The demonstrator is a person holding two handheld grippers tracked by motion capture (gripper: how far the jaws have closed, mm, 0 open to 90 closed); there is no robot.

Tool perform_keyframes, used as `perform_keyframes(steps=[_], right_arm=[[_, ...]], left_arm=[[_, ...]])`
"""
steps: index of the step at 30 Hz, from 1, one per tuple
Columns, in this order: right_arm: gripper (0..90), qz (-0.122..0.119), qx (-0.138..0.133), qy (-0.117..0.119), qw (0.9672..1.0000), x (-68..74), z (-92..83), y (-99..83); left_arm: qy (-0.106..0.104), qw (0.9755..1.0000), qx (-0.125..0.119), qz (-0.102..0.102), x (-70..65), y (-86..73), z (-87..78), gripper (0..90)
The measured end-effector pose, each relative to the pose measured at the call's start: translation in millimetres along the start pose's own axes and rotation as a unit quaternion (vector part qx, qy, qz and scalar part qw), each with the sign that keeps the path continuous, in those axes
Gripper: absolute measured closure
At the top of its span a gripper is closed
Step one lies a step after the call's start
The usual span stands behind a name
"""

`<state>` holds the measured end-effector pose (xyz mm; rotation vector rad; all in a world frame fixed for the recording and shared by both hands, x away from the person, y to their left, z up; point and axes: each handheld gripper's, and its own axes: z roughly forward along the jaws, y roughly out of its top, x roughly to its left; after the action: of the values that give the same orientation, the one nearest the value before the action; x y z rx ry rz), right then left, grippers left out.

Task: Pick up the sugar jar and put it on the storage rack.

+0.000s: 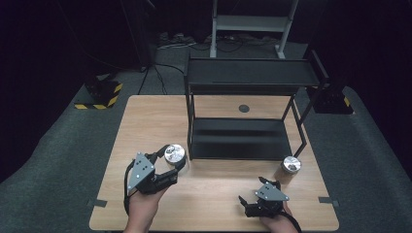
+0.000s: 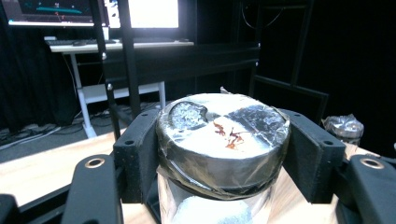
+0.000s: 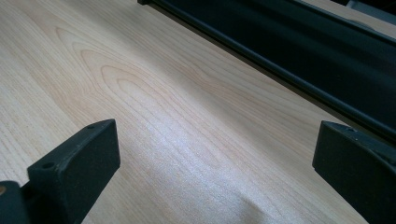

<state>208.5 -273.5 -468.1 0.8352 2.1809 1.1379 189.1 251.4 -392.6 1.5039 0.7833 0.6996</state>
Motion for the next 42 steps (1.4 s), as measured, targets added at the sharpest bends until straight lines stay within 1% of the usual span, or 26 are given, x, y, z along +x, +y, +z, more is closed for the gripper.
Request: perform_keyframes(steps=[4, 5, 6, 8, 11, 12, 20, 22, 24, 28, 29, 30, 33, 36, 40, 42], right_arm=[[0.0, 0.001, -0.001, 0.0, 1.0, -0.2, -0.2, -0.5], [0.0, 0.001, -0.002, 0.0, 1.0, -0.3, -0.3, -0.6], [0.0, 0.001, -0.002, 0.0, 1.0, -0.3, -0.3, -0.6], [0.0, 0.001, -0.002, 0.001, 1.0, -0.5, -0.4, -0.8], [0.0, 0.002, -0.002, 0.001, 1.0, -1.2, -0.3, -0.9], [0.0, 0.002, -0.002, 0.002, 1.0, -1.5, -0.3, -0.9], [0.0, 0.004, -0.005, 0.002, 1.0, -1.8, -0.7, -1.7], [0.0, 0.004, -0.004, 0.002, 1.0, -1.8, -0.7, -1.6], [0.0, 0.003, -0.004, 0.002, 1.0, -1.7, -0.6, -1.5], [0.0, 0.002, -0.004, 0.002, 1.0, -1.5, -0.6, -1.4], [0.0, 0.002, -0.004, 0.002, 1.0, -1.6, -0.6, -1.3], [0.0, 0.002, -0.004, 0.002, 1.0, -1.8, -0.5, -1.4], [0.0, 0.003, -0.004, 0.003, 1.0, -2.0, -0.6, -1.4], [0.0, 0.003, -0.004, 0.003, 1.0, -2.3, -0.6, -1.5], [0.0, 0.003, -0.004, 0.004, 1.0, -2.3, -0.7, -1.6], [0.0, 0.003, -0.004, 0.004, 1.0, -2.3, -0.6, -1.4]], left_arm=[[-0.004, 1.0, -0.003, 0.003, 1.0, 8.3, 6.6, 34.2], [-0.004, 1.0, -0.003, 0.007, 1.5, 12.4, 9.2, 34.2], [-0.004, 1.0, -0.003, 0.007, 1.5, 12.4, 9.2, 34.2], [-0.006, 0.9999, -0.005, 0.007, 2.8, 17.3, 12.6, 34.2], [-0.008, 0.9999, -0.009, 0.001, 5.1, 22.4, 17.6, 34.2], [-0.009, 0.9999, -0.012, 0.001, 6.2, 25.7, 21.2, 34.2], [-0.01, 0.9997, -0.024, -0.003, 9.3, 37.4, 34.2, 34.3], [-0.012, 0.9996, -0.025, -0.004, 9.5, 38.5, 35.4, 34.2], [-0.014, 0.9996, -0.025, 0.002, 9.8, 45.2, 40.8, 34.3], [-0.015, 0.9995, -0.029, 0.003, 9.0, 49.8, 45.5, 34.3], [-0.019, 0.9993, -0.031, 0.004, 9.5, 53.1, 48.8, 34.2], [-0.019, 0.9993, -0.031, 0.004, 9.5, 53.1, 48.8, 34.3], [-0.022, 0.9991, -0.035, 0.001, 10.1, 57.4, 52.9, 34.2], [-0.024, 0.9989, -0.041, 0.003, 9.7, 64.2, 57.9, 34.3], [-0.025, 0.9986, -0.046, 0.003, 9.1, 69.0, 61.1, 34.3], [-0.027, 0.9983, -0.052, 0.005, 8.1, 74.6, 64.7, 34.2]])
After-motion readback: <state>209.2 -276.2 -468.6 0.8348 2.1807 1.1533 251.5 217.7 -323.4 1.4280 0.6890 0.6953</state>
